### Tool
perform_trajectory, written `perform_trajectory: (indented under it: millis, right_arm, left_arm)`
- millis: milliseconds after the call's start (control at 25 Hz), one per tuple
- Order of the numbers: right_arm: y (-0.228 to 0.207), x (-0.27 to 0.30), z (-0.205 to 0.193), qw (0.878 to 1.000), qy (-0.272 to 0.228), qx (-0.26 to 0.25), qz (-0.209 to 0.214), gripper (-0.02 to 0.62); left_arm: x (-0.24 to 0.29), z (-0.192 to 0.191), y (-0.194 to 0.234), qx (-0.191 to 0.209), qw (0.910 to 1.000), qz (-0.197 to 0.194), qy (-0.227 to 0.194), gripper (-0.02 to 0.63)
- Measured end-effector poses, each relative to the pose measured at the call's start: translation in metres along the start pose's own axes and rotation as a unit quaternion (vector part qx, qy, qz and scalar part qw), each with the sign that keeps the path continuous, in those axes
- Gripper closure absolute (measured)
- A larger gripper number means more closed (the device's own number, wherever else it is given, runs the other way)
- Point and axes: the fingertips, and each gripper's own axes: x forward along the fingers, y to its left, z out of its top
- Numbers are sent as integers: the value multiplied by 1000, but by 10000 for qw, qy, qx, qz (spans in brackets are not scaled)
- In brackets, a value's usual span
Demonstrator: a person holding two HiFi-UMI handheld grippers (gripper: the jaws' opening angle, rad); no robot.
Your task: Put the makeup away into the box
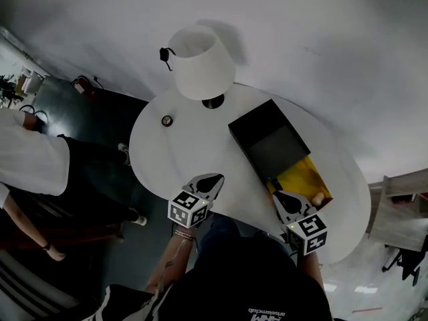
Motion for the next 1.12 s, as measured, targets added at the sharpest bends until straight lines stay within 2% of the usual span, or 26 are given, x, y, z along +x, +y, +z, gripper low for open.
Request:
perform_trajectory:
  millis: [280,400,760,960,1000,1080,1120]
  right_arm:
    - [32,62,34,9995,176,-180,184,566]
    - [38,85,48,9996,187,-176,134,566]
    - [62,152,78,9997,222,83,47,566]
    - [71,179,80,9988,465,154,78,566]
    - [72,184,79,9984,522,177,85,566]
    - [73,192,79,9978,617,236,78,566]
    - [72,196,78,9975,653,267,68,566]
  left_arm:
    - [-26,15,94,-230,9989,390,-136,584]
    - [-32,18,128,-282,9983,503,-121,584]
    - [-43,24,219,-392,9974,603,15,583]
    - [-33,26,262,-444,9969,641,112,578]
    - [-31,27,270,-493,9964,683,112,561]
    - [-27,26,285,-591,9950,798,137,430]
    - [-26,25,291,-616,9943,852,158,416]
